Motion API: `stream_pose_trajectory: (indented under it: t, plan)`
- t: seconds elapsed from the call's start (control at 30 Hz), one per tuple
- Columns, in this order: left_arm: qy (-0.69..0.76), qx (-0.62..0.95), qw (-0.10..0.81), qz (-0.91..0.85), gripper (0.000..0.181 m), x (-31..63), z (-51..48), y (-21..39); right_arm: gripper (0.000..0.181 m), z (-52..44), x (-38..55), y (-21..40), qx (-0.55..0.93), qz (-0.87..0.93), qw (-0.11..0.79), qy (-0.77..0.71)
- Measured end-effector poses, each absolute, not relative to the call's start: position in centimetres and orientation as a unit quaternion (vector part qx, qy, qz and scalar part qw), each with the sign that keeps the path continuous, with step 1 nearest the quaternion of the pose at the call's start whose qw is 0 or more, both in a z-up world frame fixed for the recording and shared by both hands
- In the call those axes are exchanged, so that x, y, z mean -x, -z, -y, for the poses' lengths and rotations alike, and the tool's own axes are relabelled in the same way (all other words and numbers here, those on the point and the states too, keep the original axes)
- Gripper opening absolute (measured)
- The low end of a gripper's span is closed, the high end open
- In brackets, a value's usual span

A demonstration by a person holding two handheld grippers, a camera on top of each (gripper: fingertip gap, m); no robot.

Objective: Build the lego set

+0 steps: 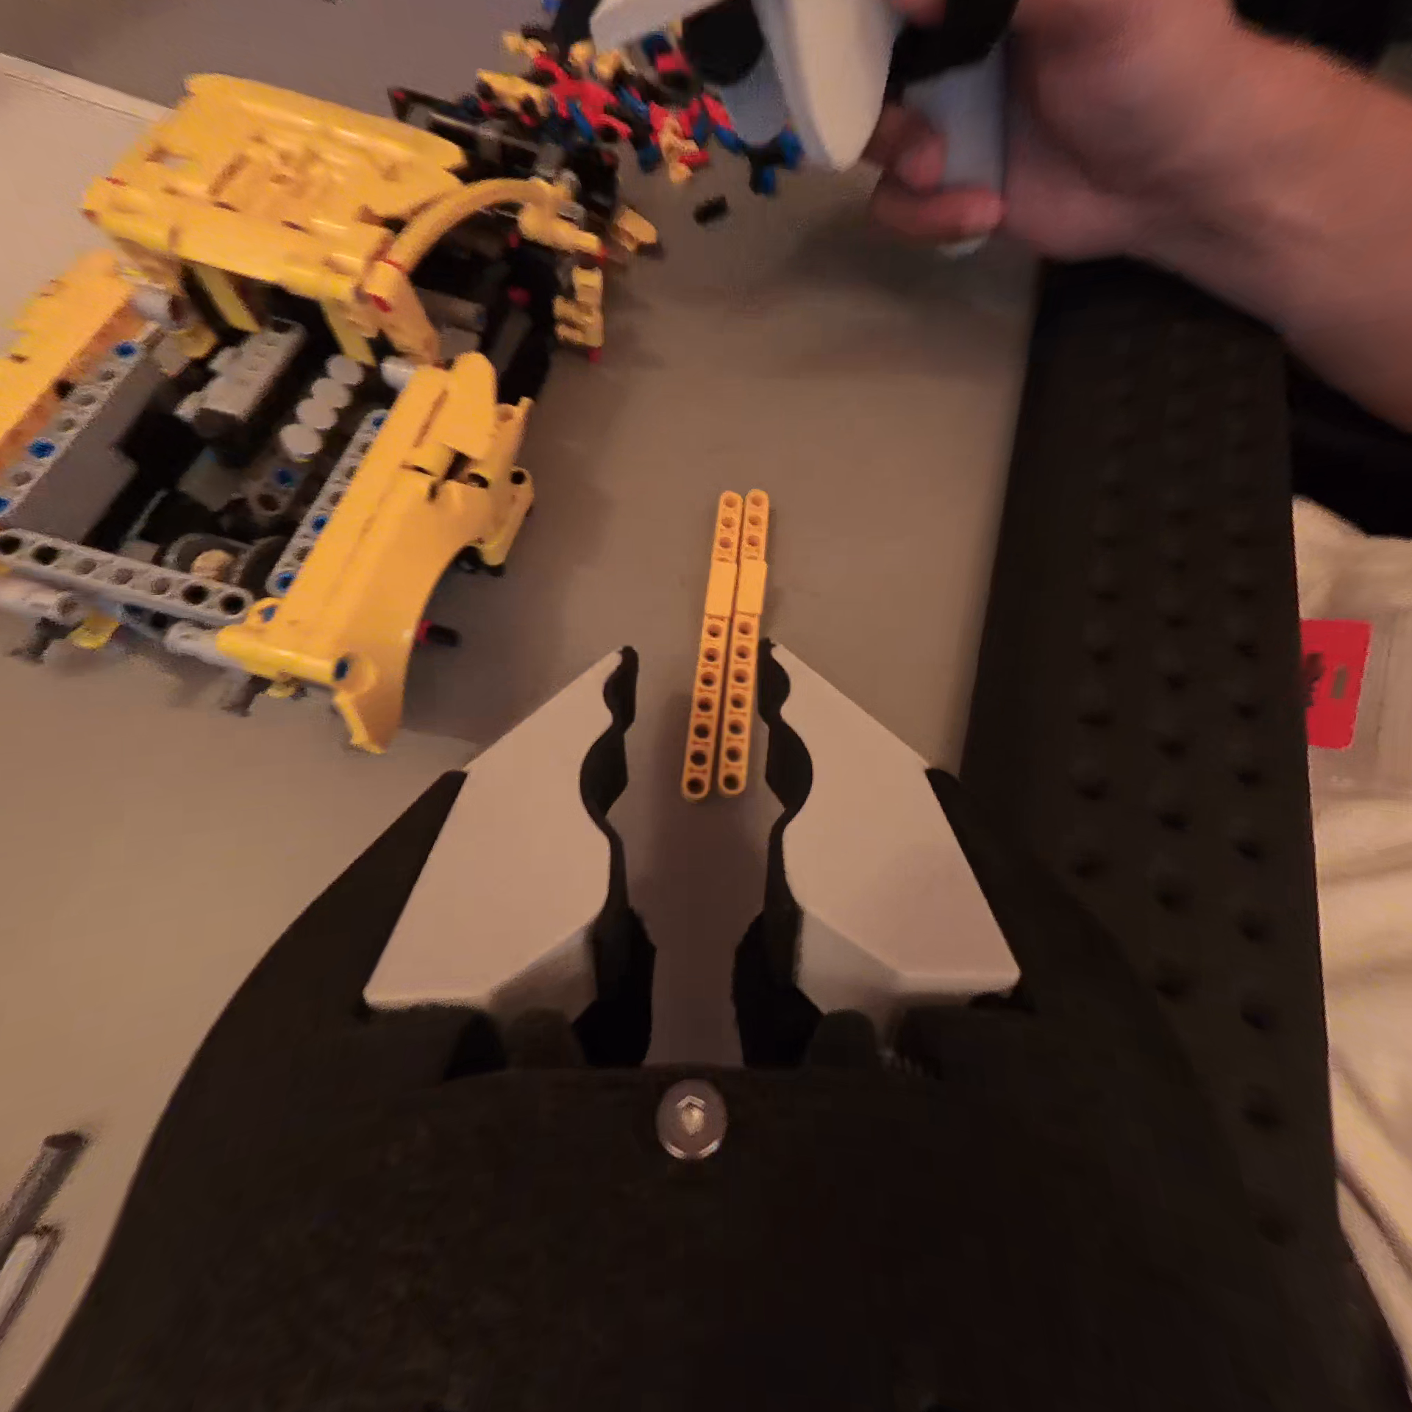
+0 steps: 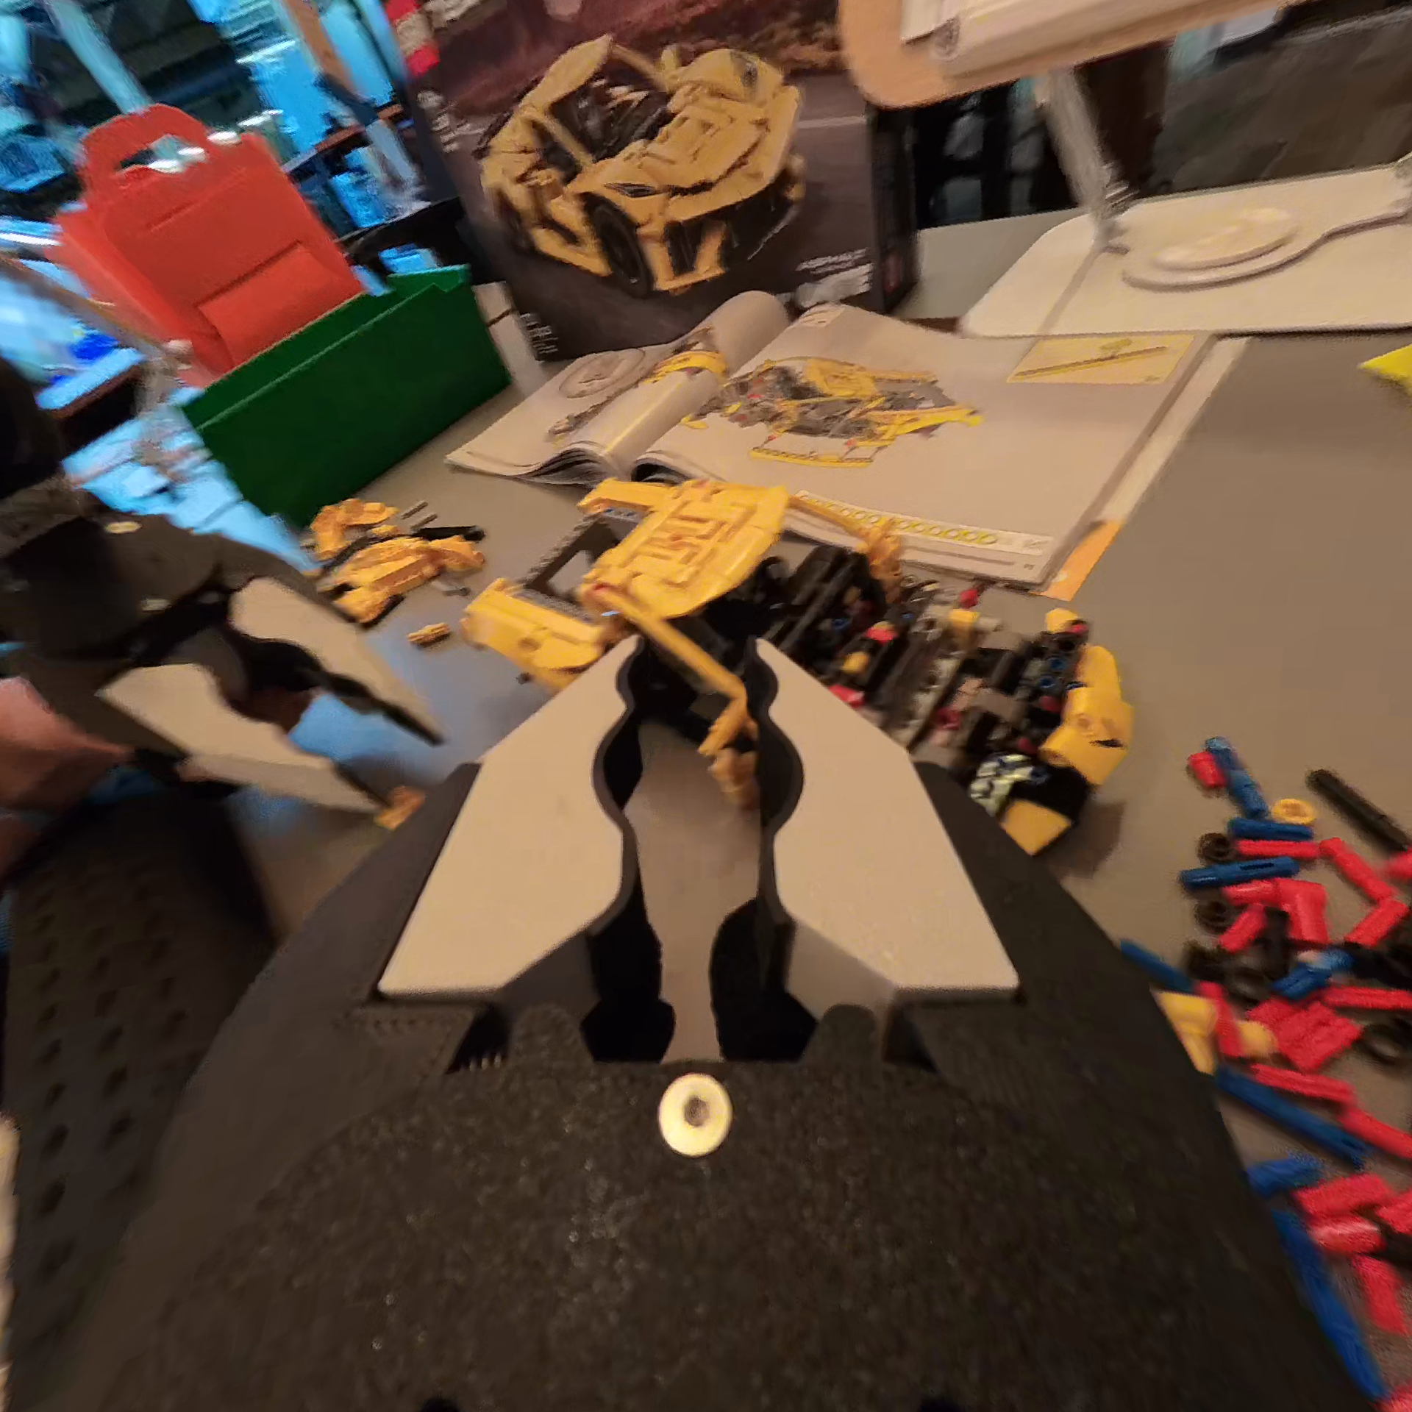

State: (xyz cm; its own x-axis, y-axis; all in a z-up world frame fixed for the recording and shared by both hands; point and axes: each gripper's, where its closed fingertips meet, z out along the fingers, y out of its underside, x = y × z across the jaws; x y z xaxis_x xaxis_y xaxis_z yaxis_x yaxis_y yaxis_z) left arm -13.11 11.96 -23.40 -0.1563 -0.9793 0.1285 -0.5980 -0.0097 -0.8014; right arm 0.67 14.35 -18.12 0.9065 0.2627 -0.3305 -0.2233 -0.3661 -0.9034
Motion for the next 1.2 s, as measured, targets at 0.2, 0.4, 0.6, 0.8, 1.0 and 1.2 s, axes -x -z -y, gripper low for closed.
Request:
stream_pose_trajectory:
  t: [0.2,0.4,0.6,0.8,1.0,1.2]
  plan:
    - [0.327,0.578,0.229,-0.711,0.031,13.6,-10.2,24.9,0.026,-9.0,8.4,20.1,0.827,0.215,0.400,-0.332]
    - [0.312,0.595,0.223,-0.706,0.030,14.2,-11.4,26.0,0.028,-8.1,10.1,23.6,0.849,0.303,0.345,-0.261]
    - [0.321,0.614,0.233,-0.683,0.027,14.8,-13.3,26.0,0.030,-7.9,9.4,25.4,0.853,0.370,0.334,-0.156]
    - [0.306,0.606,0.238,-0.695,0.017,15.6,-13.8,26.1,0.030,-8.1,10.0,25.6,0.849,0.385,0.337,-0.133]
    - [0.314,0.624,0.209,-0.684,0.011,17.8,-15.0,26.0,0.030,-7.7,10.1,25.6,0.848,0.386,0.331,-0.148]
    - [0.329,0.633,0.181,-0.677,0.010,19.1,-15.2,26.0,0.029,-7.8,9.5,25.5,0.854,0.380,0.326,-0.143]
